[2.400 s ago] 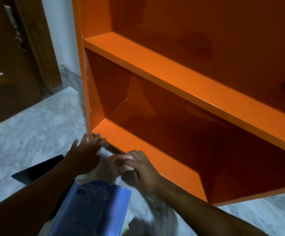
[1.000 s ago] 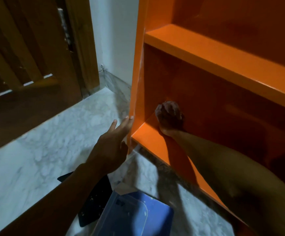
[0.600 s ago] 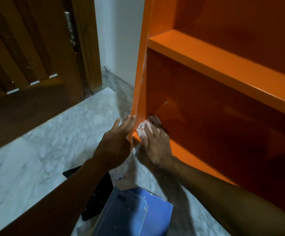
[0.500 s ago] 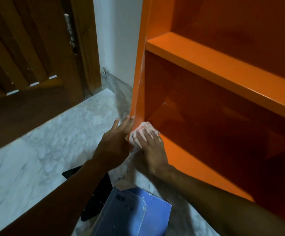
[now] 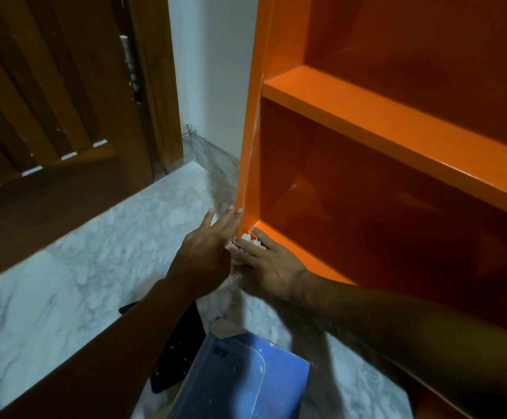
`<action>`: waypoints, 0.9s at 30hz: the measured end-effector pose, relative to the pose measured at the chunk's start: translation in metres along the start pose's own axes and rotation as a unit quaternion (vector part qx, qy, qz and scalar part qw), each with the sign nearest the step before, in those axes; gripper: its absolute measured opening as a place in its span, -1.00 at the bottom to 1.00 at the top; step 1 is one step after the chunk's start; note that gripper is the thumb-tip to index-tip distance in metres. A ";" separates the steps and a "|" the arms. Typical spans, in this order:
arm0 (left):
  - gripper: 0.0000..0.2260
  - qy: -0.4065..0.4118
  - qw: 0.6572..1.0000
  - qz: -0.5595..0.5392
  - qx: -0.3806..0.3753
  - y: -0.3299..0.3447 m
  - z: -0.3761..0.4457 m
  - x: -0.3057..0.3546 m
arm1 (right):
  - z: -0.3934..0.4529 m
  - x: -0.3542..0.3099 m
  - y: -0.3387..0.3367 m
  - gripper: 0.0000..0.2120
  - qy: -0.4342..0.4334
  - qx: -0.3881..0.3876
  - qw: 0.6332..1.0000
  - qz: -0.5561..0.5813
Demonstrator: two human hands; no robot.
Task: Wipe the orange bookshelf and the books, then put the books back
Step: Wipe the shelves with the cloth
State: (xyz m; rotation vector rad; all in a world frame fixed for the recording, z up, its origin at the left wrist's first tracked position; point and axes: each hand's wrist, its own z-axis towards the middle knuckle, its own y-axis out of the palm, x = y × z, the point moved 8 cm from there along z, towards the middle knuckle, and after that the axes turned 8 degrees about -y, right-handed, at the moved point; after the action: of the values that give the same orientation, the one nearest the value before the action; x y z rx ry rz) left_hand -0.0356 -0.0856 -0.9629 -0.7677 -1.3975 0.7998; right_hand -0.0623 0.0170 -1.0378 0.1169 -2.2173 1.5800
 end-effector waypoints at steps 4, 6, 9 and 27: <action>-0.34 0.002 0.999 0.041 -0.004 0.002 0.004 -0.001 | -0.012 -0.004 -0.010 -0.61 0.003 -0.031 0.998 -0.047; -0.33 -0.002 0.999 0.054 -0.008 0.000 0.001 0.004 | -0.025 -0.006 -0.013 -0.56 0.017 -0.028 0.998 -0.054; -0.43 0.019 0.998 0.051 0.003 -0.006 -0.007 0.022 | -0.049 -0.015 -0.012 -0.56 0.016 -0.029 0.997 -0.063; -0.28 0.016 0.963 0.201 -0.181 0.145 -0.081 0.096 | -0.305 -0.076 0.023 -0.76 0.090 -0.132 0.987 0.022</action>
State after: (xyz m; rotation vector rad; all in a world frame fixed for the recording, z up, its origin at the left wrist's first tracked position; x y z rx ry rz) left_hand 0.0422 0.0727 -1.0371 -1.3744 -1.3944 0.8438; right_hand 0.0861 0.2932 -1.0043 -0.1466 -2.2732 1.2484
